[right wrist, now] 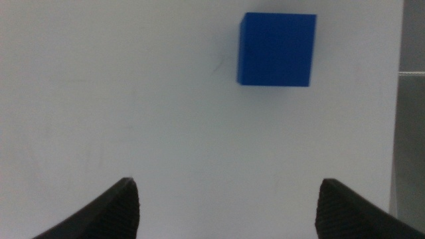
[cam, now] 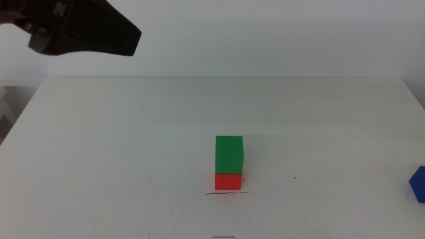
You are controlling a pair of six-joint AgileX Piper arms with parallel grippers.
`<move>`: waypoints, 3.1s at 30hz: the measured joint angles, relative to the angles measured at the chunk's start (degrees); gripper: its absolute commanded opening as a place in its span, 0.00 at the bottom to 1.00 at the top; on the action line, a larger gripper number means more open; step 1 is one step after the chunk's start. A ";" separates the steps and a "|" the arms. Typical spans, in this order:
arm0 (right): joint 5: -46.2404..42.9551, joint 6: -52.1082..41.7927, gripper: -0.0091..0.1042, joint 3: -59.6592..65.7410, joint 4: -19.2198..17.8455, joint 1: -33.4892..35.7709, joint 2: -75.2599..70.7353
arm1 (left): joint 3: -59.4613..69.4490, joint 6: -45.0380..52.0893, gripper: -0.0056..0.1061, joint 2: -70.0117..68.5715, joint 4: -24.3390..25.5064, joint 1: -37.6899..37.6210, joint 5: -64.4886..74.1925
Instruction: Stack red cubes first, then green, then blue cubes in a specific spot.
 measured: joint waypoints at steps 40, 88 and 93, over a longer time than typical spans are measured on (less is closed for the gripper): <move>-20.32 -0.07 0.46 0.00 -3.92 -1.87 26.92 | 0.00 0.00 0.88 0.00 0.13 0.00 0.00; 2.57 47.04 0.07 -38.29 -5.36 47.47 28.98 | 0.00 0.04 0.88 0.07 0.22 0.00 0.00; 2.53 49.67 0.07 -41.90 -5.77 50.16 33.01 | 0.00 0.04 0.88 0.07 0.22 0.00 0.00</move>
